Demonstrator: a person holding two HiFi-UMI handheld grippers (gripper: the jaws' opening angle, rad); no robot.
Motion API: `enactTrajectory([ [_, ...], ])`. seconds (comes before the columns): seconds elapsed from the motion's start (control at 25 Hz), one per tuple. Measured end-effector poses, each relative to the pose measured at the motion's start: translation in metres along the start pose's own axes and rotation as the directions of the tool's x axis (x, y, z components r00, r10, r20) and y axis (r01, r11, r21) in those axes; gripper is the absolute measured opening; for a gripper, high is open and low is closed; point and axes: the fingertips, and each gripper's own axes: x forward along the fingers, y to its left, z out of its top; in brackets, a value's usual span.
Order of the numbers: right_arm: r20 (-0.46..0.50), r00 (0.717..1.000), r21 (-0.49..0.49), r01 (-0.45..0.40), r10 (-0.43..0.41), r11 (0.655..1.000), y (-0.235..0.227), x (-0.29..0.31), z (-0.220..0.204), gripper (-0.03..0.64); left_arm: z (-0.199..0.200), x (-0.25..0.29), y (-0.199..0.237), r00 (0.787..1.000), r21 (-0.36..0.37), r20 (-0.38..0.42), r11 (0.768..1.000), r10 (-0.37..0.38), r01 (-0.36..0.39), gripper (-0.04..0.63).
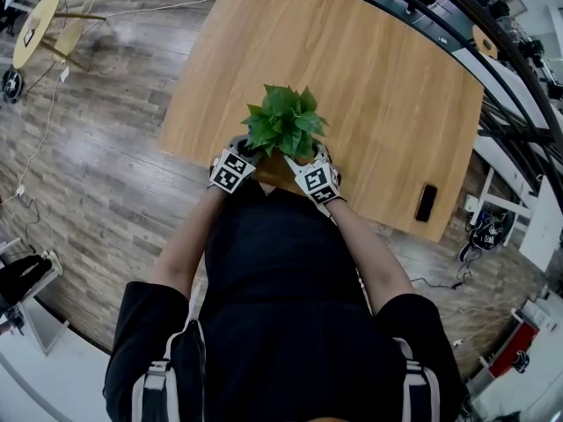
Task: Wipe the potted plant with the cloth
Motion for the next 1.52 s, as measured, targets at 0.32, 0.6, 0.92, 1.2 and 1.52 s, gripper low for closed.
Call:
enactTrajectory([
  [0.32,0.004,1.000,-0.001,-0.030,0.030,1.000,0.017,-0.004,-0.001,0.241,0.001,-0.001,0.007,0.999,-0.026,0.010,0.999,0.032,-0.032,0.112],
  [0.6,0.016,0.994,-0.018,-0.111,0.112,0.994,0.036,-0.009,-0.001,0.241,0.002,0.002,0.000,1.000,-0.010,0.006,1.000,0.017,-0.016,0.112],
  [0.92,-0.023,0.998,0.018,-0.052,0.052,0.998,0.013,-0.007,-0.016,0.241,0.003,0.006,0.006,1.000,-0.042,0.009,0.999,0.028,-0.027,0.112],
  [1.2,-0.010,1.000,-0.114,-0.009,0.008,0.993,-0.023,-0.004,-0.001,0.242,0.011,0.006,0.014,0.999,-0.075,0.025,0.996,0.048,-0.046,0.114],
  [1.52,-0.009,1.000,-0.106,-0.007,0.006,0.994,-0.020,0.000,0.001,0.242,0.009,0.004,0.005,1.000,-0.055,0.018,0.998,0.012,-0.011,0.114],
])
